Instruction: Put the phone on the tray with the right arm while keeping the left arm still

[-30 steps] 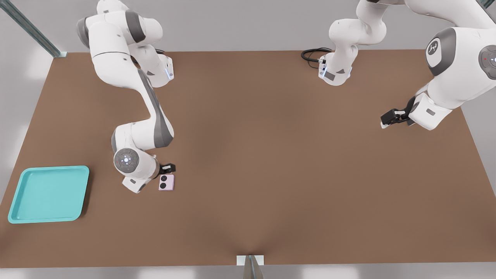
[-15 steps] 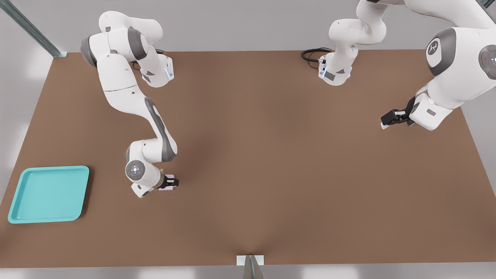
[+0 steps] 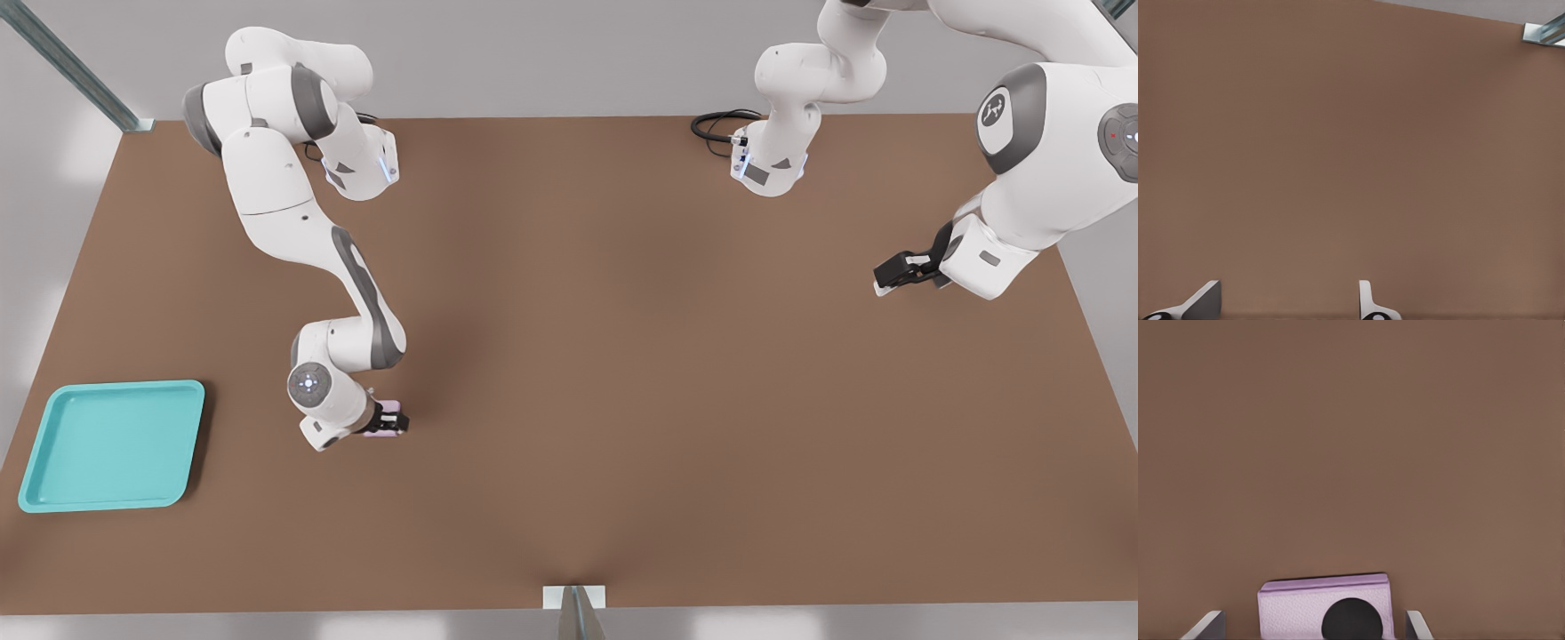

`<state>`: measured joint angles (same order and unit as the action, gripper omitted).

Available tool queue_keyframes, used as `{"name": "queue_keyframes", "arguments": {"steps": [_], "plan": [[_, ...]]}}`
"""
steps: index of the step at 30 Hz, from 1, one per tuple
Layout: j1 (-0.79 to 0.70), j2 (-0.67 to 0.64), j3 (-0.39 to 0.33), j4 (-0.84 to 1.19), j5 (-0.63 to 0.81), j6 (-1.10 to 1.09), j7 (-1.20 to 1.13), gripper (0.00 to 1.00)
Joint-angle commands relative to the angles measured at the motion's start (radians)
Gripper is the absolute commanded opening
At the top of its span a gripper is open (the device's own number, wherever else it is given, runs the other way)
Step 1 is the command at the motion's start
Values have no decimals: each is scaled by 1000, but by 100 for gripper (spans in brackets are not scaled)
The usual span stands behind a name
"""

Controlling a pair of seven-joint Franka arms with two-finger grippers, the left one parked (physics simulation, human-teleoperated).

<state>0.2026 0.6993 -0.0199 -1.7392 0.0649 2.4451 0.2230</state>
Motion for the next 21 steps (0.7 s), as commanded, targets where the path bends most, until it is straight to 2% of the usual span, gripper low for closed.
{"name": "queue_keyframes", "arguments": {"steps": [1,21], "plan": [[-5,-3,0,-6,0,6,-59,100],[12,-6,9,-59,-2,11,-80,100]]}}
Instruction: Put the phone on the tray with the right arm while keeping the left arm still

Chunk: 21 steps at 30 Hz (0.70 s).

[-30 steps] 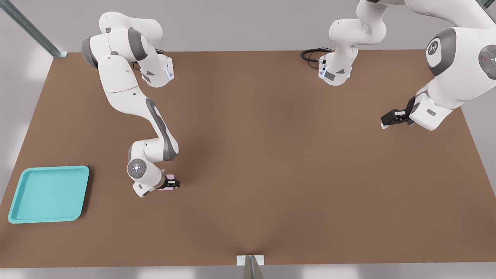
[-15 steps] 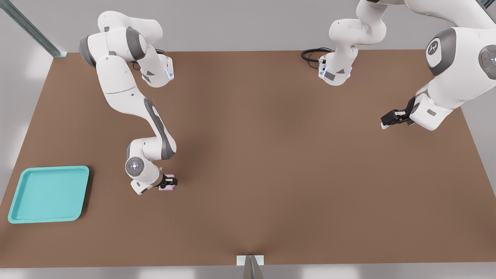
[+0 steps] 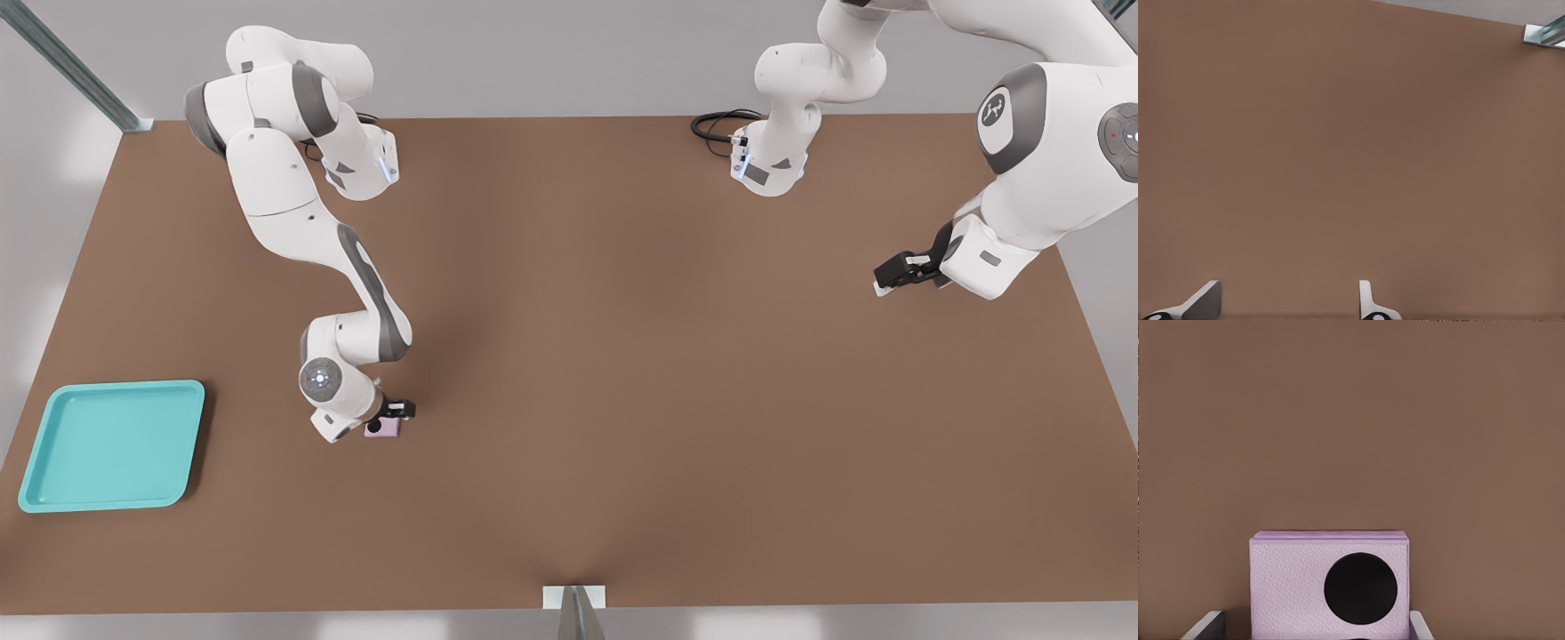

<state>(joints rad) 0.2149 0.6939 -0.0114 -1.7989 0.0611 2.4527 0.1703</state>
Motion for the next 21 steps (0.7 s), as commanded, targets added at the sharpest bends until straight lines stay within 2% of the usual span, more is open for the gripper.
{"name": "queue_keyframes", "arguments": {"steps": [1,5,7,12,16,21], "plan": [[0,-1,1,1,2,5,-28,96],[0,3,1,0,2,17,-28,91],[-2,-7,1,0,2,11,-31,82],[-38,-77,-1,-8,0,-44,-54,79],[-229,-175,-1,-31,0,-150,-340,79],[-506,-145,-7,36,0,-156,-774,79]]}}
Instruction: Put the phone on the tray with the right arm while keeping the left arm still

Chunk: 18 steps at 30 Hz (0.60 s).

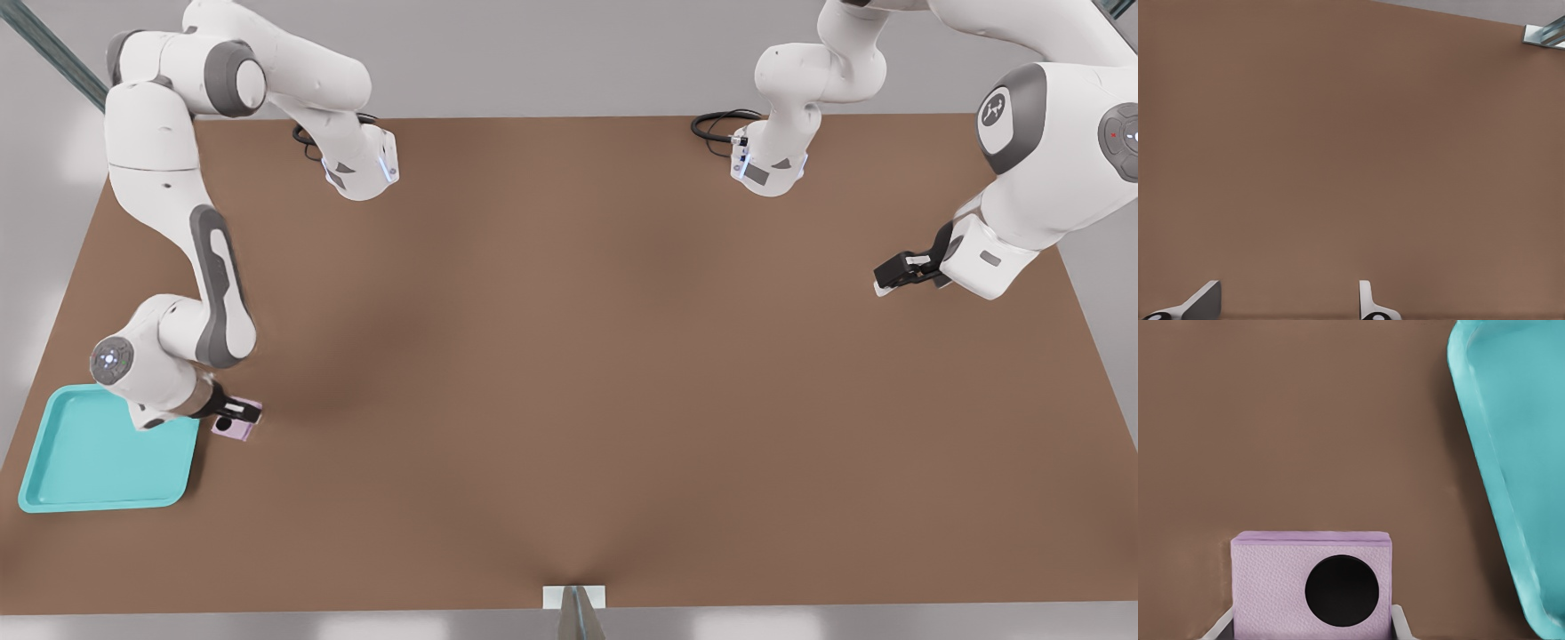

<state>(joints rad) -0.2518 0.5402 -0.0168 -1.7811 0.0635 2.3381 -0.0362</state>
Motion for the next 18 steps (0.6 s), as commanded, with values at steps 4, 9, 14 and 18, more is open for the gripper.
{"name": "queue_keyframes", "arguments": {"steps": [4,9,14,18], "plan": [[-216,158,-6,255,4,-149,-873,80],[-256,215,-3,316,32,-175,-910,100],[-3,-198,38,319,-117,-482,-457,100],[143,-358,198,370,-166,-824,33,100]]}}
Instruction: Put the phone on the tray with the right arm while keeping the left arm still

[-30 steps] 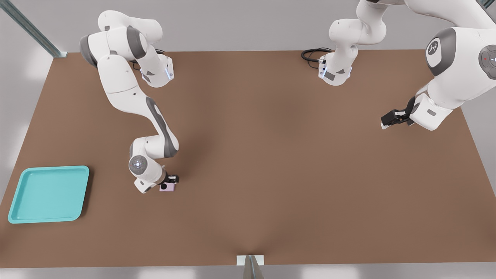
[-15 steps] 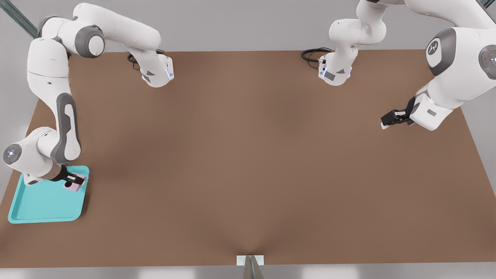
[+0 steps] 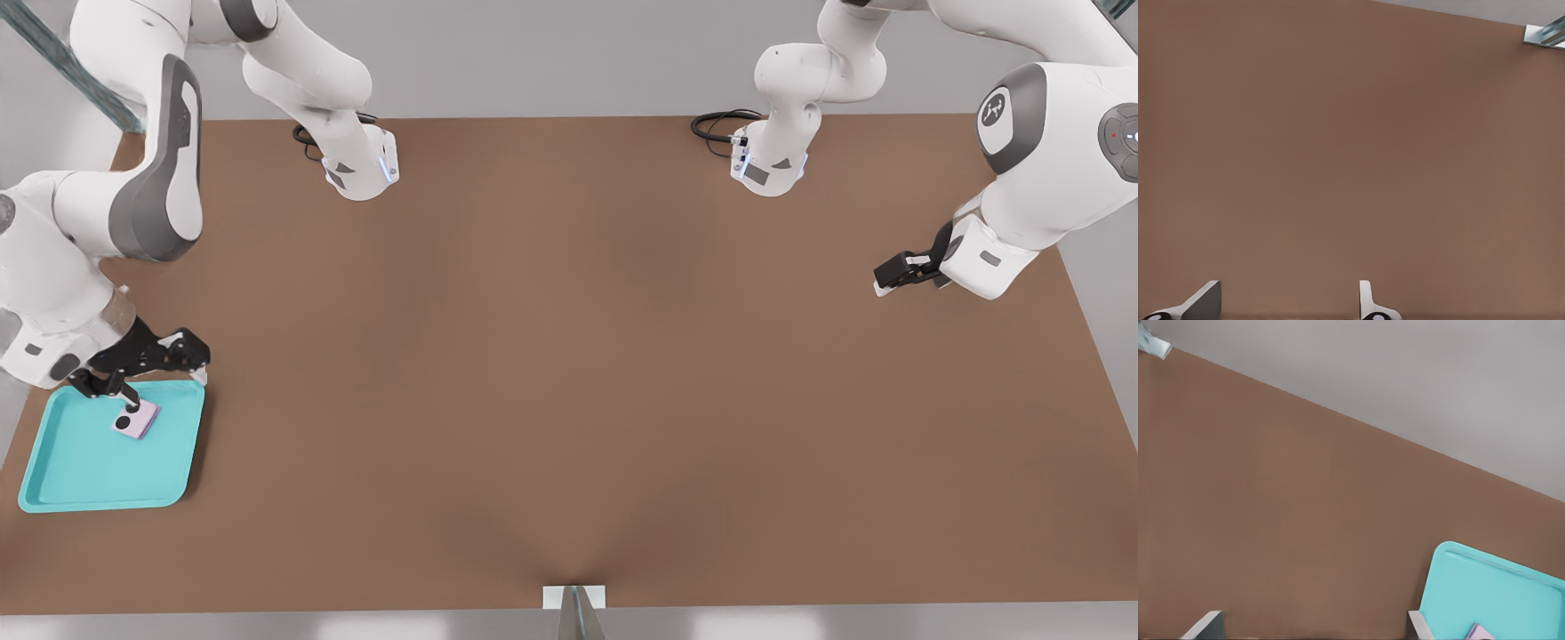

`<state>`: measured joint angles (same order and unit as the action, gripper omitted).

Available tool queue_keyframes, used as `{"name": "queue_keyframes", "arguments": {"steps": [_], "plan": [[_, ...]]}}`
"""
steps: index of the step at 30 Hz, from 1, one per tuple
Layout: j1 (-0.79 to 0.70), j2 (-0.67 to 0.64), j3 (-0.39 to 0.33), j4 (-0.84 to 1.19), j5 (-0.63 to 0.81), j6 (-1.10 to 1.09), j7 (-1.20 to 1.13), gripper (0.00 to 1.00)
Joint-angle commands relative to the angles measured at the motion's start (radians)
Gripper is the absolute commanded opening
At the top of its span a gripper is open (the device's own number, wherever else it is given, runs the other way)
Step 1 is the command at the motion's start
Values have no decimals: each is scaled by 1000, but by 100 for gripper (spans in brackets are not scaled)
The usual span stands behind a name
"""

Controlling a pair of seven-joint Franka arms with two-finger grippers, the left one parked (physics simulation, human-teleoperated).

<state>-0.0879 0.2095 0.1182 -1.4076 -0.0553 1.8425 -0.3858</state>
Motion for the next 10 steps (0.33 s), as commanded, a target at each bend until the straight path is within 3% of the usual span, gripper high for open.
{"name": "queue_keyframes", "arguments": {"steps": [1,2,3,5,10], "plan": [[138,-3,-80,77,-54,-399,426,100],[186,33,-161,125,-11,-405,420,100],[195,-16,-178,20,-3,-312,418,100],[194,-74,-183,-65,-3,-200,427,100],[200,-159,-213,-160,40,-174,430,100]]}}
